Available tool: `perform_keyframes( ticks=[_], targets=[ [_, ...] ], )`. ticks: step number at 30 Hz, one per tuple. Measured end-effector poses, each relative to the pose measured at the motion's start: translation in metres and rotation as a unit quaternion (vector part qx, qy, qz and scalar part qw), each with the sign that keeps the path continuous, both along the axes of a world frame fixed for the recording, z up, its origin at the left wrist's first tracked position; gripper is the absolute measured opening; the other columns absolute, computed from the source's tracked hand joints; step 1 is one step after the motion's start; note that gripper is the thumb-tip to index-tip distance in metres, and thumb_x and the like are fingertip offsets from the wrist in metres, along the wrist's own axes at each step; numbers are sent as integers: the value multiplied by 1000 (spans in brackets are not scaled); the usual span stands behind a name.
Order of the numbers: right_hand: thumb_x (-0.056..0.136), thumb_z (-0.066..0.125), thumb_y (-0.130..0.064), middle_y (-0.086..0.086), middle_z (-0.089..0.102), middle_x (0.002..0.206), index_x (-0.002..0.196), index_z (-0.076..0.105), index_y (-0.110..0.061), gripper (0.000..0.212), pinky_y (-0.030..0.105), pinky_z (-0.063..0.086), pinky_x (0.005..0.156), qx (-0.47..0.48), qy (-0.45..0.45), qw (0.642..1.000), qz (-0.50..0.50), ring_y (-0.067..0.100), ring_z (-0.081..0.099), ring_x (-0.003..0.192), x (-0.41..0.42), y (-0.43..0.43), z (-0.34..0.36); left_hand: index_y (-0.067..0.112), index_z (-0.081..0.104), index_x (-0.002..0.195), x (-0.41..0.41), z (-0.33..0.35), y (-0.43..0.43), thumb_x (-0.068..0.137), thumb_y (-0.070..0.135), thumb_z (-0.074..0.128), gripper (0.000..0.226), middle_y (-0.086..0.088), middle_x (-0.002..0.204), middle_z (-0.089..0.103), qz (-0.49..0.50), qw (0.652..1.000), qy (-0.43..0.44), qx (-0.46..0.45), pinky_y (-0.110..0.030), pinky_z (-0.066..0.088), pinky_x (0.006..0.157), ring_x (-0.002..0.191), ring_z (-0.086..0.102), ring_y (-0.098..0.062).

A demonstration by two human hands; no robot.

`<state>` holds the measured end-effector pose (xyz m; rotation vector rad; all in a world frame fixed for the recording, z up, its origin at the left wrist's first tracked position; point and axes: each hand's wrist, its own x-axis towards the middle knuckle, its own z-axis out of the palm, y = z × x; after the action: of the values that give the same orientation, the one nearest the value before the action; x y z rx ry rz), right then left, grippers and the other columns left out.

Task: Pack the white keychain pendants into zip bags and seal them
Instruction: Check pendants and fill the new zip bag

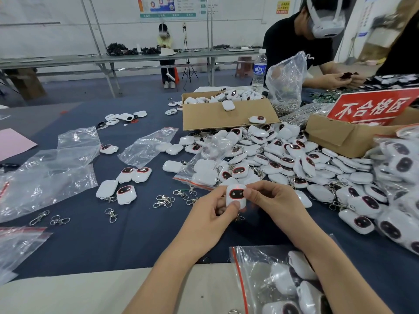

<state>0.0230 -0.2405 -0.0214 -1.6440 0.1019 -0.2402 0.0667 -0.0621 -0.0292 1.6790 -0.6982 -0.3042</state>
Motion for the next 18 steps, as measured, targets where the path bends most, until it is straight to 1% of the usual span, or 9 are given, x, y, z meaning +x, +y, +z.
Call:
perform_keyframes(
  ticks=[5,8,9,11,12,13,15,17,18],
  targets=[
    [75,75,-42,-3,78,86,84,80,-33,14,10,50,70,-2,1,1000,3,5,71,77,-1,0,1,31,64,122,1,-3,0,103,18,58,25,1,101,77,-1,1000,-6,-2,-35,51,91,101,67,-30],
    [75,74,-40,-3,78,85,86,79,-35,13,11,51,70,2,-9,1000,0,4,70,76,0,1,1,39,64,121,1,-7,-4,103,22,57,25,4,102,75,30,999,-31,6,-38,52,90,99,65,-26],
    [75,74,-40,-4,78,86,88,79,-36,15,12,52,72,1,-13,1000,3,6,71,77,0,2,1,43,63,121,2,-9,-5,103,24,57,27,6,102,73,51,997,-50,11,-34,53,89,98,64,-22],
    [76,74,-38,-5,78,96,96,77,-38,20,19,56,80,-4,-26,1000,14,13,73,85,0,3,1,52,61,124,3,-11,-6,103,25,56,34,12,105,69,91,992,-90,21,-19,50,85,95,63,-9],
    [77,75,-37,-4,77,101,99,76,-37,21,22,57,83,-4,-36,999,22,16,73,89,-1,3,1,56,58,126,4,-13,-7,103,26,56,38,14,106,64,104,988,-107,36,-14,48,84,97,61,-5],
    [79,75,-35,-4,77,103,99,76,-36,20,21,57,82,-3,-45,998,31,16,73,91,-2,3,1,58,56,128,4,-14,-7,103,27,56,40,15,106,58,112,984,-122,57,-12,46,82,96,59,-3],
    [81,75,-32,-4,77,103,97,77,-33,16,17,55,79,3,-54,998,41,13,73,90,-3,3,2,52,57,132,4,-15,-8,102,31,58,37,16,104,51,117,980,-132,86,-13,45,80,92,57,-1],
    [82,74,-30,0,78,99,96,77,-28,14,17,54,79,16,-61,997,37,14,74,89,-3,3,1,43,62,129,4,-14,-8,98,30,65,34,16,108,55,131,983,-114,62,-12,45,81,93,58,1],
    [82,74,-29,3,78,97,96,77,-27,14,19,55,80,22,-66,997,31,15,74,88,-3,2,0,42,64,123,4,-13,-8,96,28,69,32,15,110,59,140,985,-99,36,-11,45,81,93,60,0]
  ],
)
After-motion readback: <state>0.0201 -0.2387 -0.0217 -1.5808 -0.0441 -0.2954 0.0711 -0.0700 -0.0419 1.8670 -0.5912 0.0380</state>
